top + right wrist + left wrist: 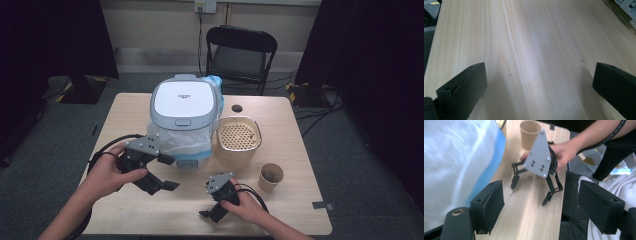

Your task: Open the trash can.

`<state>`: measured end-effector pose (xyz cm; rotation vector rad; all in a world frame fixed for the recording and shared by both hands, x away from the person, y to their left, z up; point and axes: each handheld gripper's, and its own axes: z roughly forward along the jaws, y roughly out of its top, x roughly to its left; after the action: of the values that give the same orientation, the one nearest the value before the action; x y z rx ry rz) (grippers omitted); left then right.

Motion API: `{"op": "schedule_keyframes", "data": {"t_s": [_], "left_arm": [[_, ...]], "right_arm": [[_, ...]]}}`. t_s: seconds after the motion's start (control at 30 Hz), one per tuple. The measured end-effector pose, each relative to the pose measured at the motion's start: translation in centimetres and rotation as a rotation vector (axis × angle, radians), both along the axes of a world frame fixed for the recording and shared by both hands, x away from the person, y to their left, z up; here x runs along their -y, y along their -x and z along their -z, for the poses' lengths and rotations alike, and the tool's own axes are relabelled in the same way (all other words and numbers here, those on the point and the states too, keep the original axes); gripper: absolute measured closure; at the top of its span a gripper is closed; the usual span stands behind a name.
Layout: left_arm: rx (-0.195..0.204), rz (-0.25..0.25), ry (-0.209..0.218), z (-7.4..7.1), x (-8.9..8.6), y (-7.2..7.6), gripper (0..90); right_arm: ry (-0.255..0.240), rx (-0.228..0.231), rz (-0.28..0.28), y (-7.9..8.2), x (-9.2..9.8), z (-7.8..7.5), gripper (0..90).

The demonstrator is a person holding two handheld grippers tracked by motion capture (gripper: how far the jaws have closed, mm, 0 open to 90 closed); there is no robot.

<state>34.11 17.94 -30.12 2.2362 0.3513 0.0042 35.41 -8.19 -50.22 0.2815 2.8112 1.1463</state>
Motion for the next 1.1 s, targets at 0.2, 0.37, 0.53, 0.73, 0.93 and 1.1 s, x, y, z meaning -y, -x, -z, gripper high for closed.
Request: {"op": "schedule_keyframes", "data": {"t_s": [0.2,0.37,0.53,0.73,0.93,1.1], "left_arm": [[0.011,0.002,0.000,-1.7,0.3,-0.9,20.5],[0.019,-0.007,-0.008,-2.6,0.5,-1.8,20.5],[0.044,-0.005,-0.007,-4.0,0.9,-2.8,20.4],[0.068,-0.001,-0.049,-4.7,1.9,-4.2,19.6],[0.085,-0.015,-0.054,-5.0,2.8,-5.7,19.7],[0.092,-0.039,-0.053,-5.2,3.0,-6.7,19.7]], "right_arm": [[0.001,0.000,0.002,0.0,0.0,0.0,0.0],[0.001,-0.001,0.002,0.0,0.0,0.0,0.0],[0.001,-0.003,0.000,0.0,0.0,0.0,0.0],[0.000,-0.004,0.002,0.0,0.0,0.0,0.0],[-0.001,-0.005,-0.002,0.0,0.0,0.0,0.0],[-0.001,-0.005,-0.002,0.0,0.0,0.0,0.0]]}}
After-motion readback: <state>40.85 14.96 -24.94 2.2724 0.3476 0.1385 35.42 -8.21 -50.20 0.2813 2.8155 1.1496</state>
